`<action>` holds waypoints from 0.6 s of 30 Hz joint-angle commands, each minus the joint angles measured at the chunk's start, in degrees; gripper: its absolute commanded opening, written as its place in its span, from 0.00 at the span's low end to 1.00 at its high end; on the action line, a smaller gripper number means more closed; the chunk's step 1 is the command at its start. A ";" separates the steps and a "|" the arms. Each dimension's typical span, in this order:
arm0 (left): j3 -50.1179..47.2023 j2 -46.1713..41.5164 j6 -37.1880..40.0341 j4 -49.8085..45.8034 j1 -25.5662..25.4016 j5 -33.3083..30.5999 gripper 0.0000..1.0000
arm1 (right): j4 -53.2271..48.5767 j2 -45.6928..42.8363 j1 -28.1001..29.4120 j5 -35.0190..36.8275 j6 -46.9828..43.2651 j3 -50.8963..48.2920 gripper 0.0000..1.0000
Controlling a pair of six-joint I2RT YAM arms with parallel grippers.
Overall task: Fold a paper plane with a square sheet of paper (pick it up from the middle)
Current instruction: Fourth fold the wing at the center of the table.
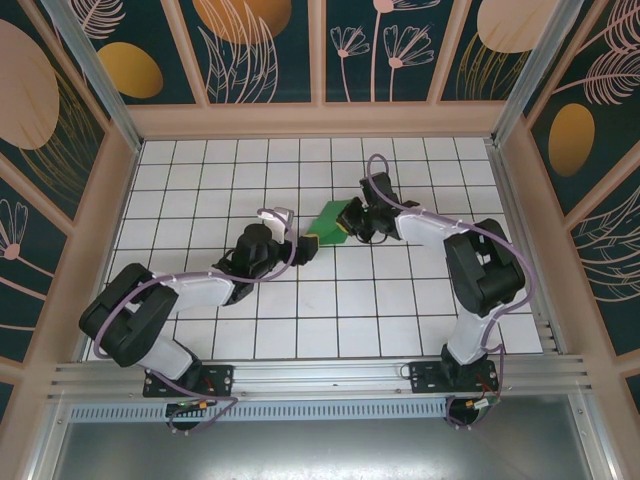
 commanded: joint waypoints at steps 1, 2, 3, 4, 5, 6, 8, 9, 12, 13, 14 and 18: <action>-0.45 1.83 6.43 7.09 -0.12 -0.56 0.90 | -6.54 3.56 1.75 0.90 -0.25 6.37 0.00; -0.72 2.09 6.74 8.36 -0.04 -0.60 0.90 | -8.14 4.57 2.23 1.68 -0.82 8.02 0.00; -0.32 2.37 7.00 8.24 -0.09 -0.59 0.90 | -9.28 5.21 2.45 2.59 -1.41 9.12 0.00; 0.03 2.72 7.36 7.73 -0.06 -0.68 0.90 | -10.68 5.58 2.45 3.80 -1.70 9.93 0.00; 0.40 3.13 7.58 7.26 -0.16 -0.80 0.90 | -11.78 5.81 2.45 5.33 -2.06 10.58 0.00; 0.53 3.36 7.56 7.21 -0.05 -1.03 0.90 | -12.73 5.84 2.97 6.36 -2.41 11.10 0.00; 0.16 3.13 7.49 7.69 -0.08 -0.63 0.90 | -15.23 5.68 3.99 8.78 -3.44 12.55 0.00; -0.14 2.91 7.49 8.09 -0.09 -0.23 0.90 | -16.71 5.58 4.26 10.37 -3.90 13.31 0.00; -0.63 2.59 7.19 8.79 -0.10 0.12 0.91 | -19.59 3.99 4.78 15.47 -5.28 14.95 0.00; -0.55 2.63 6.94 8.77 -0.08 -0.02 0.91 | -20.15 3.32 4.82 16.99 -5.54 15.26 0.00; -0.48 2.59 6.68 8.68 -0.03 -0.21 0.91 | -20.79 2.51 4.94 18.64 -5.98 15.67 0.00; -0.19 2.45 5.67 8.18 -0.10 -0.33 0.91 | -22.05 -0.95 5.27 23.42 -6.88 16.35 0.00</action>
